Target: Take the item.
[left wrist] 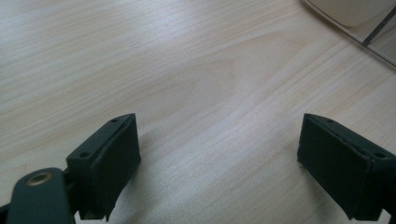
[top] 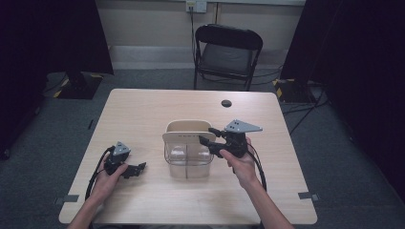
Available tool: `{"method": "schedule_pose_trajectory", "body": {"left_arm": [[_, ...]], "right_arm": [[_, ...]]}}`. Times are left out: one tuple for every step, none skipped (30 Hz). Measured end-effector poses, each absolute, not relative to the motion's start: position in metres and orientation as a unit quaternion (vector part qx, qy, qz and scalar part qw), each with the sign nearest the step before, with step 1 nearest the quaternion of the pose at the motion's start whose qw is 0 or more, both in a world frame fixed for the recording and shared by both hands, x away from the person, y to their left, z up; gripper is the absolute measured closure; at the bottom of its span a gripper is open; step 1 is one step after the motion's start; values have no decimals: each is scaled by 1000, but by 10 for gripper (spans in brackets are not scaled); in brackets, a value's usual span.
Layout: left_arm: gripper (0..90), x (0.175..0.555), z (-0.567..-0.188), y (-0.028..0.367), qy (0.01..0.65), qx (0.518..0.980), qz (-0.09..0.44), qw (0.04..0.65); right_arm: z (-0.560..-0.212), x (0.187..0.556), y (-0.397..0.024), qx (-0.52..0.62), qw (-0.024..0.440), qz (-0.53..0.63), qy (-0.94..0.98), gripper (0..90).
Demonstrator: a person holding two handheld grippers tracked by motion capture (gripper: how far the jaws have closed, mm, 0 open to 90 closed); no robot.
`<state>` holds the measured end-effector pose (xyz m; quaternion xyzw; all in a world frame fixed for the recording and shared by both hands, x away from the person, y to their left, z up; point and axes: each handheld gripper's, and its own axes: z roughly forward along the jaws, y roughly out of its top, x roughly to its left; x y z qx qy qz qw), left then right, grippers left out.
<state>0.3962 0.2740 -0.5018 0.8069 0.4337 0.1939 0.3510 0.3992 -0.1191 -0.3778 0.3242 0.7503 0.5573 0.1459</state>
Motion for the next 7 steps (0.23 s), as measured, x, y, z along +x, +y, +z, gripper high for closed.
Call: {"method": "schedule_pose_trajectory", "body": {"left_arm": [[124,396,-502,274,434,807,194,351],[124,396,-502,274,434,807,194,351],[124,396,-502,274,434,807,194,351],[124,396,-502,274,434,807,194,351],[124,396,-502,274,434,806,194,351],[124,396,-502,274,434,807,194,351],[124,396,-502,274,434,807,194,351]], "right_arm": [[-378,399,-119,325,146,557,750,474],[-378,399,-119,324,146,557,750,473],[-378,399,-119,324,145,557,751,474],[-378,399,-119,324,145,557,751,473],[-378,399,-119,324,146,557,751,474],[-378,399,-119,324,146,557,751,474],[-378,399,-119,323,146,557,751,474]]}}
